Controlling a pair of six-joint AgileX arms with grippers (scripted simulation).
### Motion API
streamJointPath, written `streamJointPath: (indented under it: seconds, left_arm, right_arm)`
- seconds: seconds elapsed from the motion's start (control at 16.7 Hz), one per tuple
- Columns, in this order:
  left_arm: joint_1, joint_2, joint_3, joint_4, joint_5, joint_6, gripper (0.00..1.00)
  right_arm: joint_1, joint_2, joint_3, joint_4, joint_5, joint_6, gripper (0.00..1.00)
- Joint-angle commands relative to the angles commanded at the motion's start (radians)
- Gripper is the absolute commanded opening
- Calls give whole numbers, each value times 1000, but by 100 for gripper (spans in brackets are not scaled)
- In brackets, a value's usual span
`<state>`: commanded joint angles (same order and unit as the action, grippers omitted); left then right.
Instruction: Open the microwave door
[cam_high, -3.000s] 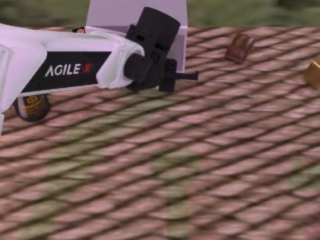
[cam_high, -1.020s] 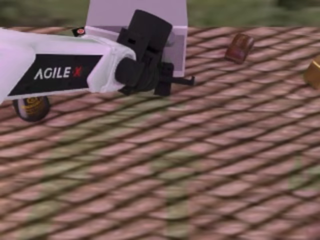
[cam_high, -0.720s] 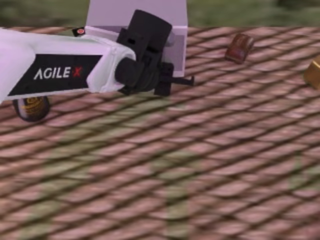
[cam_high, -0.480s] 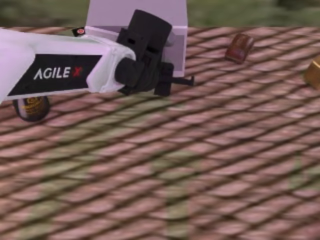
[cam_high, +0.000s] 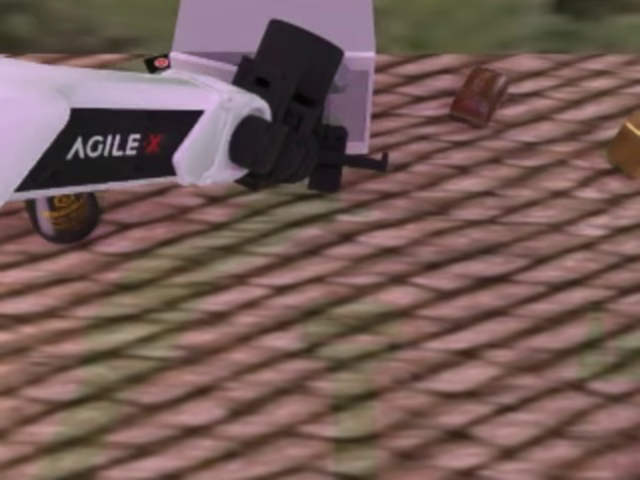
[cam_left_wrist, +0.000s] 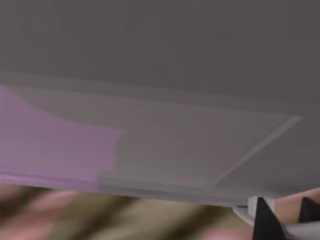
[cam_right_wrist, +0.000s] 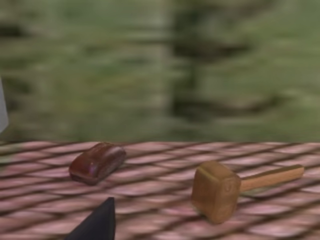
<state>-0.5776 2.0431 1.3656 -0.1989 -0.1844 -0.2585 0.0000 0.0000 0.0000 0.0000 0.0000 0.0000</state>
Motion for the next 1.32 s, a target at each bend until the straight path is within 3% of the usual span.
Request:
streamJointPath:
  seconds: [0.72,1.32]
  left_arm:
    - [15,-38,-59,30,49,59,0]
    - [16,-38,-59,30,49,60,0]
  right_arm:
    - [0,0,0,0,0,0,100]
    - [0,0,0,0,0,0,100]
